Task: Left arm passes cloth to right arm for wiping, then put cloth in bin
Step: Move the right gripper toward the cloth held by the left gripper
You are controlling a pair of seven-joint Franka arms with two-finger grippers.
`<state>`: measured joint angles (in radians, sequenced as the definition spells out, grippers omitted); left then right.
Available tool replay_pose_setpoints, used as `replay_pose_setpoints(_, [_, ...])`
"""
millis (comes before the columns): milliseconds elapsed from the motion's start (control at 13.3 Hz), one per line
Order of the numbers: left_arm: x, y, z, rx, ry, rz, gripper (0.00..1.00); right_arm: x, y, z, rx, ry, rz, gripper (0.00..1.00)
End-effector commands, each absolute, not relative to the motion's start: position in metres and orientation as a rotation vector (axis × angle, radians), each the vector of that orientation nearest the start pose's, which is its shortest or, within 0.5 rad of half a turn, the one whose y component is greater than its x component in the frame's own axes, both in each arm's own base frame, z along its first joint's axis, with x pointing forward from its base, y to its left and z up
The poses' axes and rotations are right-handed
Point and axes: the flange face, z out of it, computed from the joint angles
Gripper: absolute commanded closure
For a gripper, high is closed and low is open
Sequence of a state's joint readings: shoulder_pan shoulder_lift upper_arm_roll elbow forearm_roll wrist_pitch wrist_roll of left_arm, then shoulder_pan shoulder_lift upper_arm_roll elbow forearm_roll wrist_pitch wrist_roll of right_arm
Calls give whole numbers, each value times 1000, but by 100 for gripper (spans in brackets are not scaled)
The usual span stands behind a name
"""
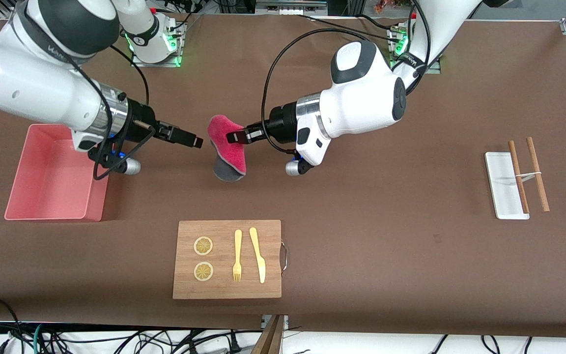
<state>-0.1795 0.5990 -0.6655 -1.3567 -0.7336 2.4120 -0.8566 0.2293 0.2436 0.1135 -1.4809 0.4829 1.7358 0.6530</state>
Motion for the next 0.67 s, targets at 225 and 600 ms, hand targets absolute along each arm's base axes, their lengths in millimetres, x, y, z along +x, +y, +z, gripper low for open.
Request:
replay_pose_setpoints(225, [584, -473, 498, 1970, 686, -430, 100, 573, 252, 540, -2560, 568, 414, 0])
replay_pose_setpoints(600, [584, -473, 498, 1972, 685, -429, 100, 567, 251, 520, -2484, 603, 491, 0])
